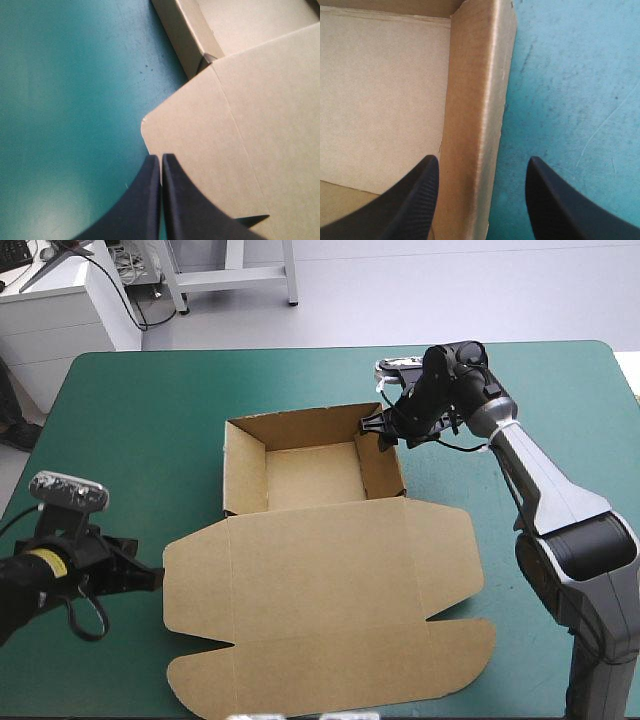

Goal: Fold the box

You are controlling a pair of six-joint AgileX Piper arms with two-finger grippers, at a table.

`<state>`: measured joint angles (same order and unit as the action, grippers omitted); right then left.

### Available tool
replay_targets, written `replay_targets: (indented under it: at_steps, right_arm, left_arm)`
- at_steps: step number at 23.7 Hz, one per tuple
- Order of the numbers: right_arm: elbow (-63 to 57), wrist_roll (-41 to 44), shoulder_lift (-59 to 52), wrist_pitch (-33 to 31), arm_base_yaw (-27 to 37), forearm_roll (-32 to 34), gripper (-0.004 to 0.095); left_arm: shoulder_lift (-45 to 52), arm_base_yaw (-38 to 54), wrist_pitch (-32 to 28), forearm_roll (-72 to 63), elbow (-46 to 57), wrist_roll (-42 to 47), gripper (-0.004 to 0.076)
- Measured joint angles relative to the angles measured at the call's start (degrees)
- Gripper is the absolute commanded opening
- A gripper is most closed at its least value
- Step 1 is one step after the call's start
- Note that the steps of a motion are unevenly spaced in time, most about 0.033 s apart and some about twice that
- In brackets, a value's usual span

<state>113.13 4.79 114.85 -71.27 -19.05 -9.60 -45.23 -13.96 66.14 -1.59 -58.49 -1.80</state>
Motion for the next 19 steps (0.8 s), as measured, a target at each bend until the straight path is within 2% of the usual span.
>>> replay_targets:
  at_steps: [7, 10, 11, 14, 16, 19]
  right_arm:
    - [0.0, -0.04, 4.55, 0.23, 0.0, -1.66, 0.0473]
    - [0.0, -0.04, 5.46, 0.23, 0.0, -2.17, 0.0336]
    - [0.0, -0.04, 5.59, 0.23, 0.0, -2.39, 0.0208]
    - [0.0, -0.04, 5.66, 0.23, 0.0, -2.77, 0.0025]
    - [0.0, 0.03, 5.66, 0.36, 0.0, -2.63, -0.0017]
    - [0.0, 0.4, 5.66, 0.35, 0.0, -1.77, -0.0012]
  left_arm:
    - [15.0, 0.0, -2.7, -0.46, 19.93, 0.0, -0.0008]
    - [18.47, 0.0, -3.31, -0.79, 24.5, 0.0, -0.0008]
    - [19.06, 0.0, -3.46, -0.92, 25.4, 0.0, -0.0008]
    - [20.43, 0.0, -3.86, -1.09, 27.86, 0.0, -0.0008]
    - [20.76, 0.0, -4.12, -1.09, 28.72, 0.0, -0.0008]
    - [20.93, 0.0, -4.66, -1.2, 29.99, 0.0, -0.0008]
